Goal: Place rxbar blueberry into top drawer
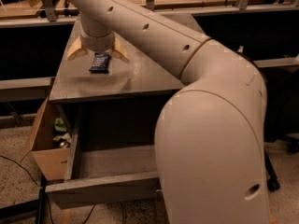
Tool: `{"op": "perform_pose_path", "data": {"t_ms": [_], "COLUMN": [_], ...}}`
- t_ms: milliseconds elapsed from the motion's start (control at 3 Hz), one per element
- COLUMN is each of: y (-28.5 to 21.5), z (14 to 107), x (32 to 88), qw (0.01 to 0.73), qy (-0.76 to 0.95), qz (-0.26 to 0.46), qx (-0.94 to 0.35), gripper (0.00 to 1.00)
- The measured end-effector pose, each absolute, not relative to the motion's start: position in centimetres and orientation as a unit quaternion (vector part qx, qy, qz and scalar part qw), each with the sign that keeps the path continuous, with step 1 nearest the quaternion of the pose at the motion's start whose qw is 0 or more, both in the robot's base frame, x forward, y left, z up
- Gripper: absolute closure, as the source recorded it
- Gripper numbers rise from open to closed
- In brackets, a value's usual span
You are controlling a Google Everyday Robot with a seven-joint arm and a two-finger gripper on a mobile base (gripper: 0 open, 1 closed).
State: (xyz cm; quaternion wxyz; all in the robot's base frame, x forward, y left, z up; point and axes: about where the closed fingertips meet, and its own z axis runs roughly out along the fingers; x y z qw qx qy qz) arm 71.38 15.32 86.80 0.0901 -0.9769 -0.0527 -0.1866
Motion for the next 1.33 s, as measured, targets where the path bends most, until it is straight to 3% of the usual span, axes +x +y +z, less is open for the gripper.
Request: {"op": "perform_pose_path", "data": {"t_ms": [333,1000,1333], "y": [17.3,18.3,18.0], "z": [86.5,85.1,84.4], "x": [73.5,76.5,77.0], "qw": [0.089,0.082,0.068], "qy": [-0.042,-0.01,-0.003], "qz": [-0.2,-0.202,-0.207], "qx": [-0.975,-0.976,-0.976], "gripper": [0.0,0.5,0.47]}}
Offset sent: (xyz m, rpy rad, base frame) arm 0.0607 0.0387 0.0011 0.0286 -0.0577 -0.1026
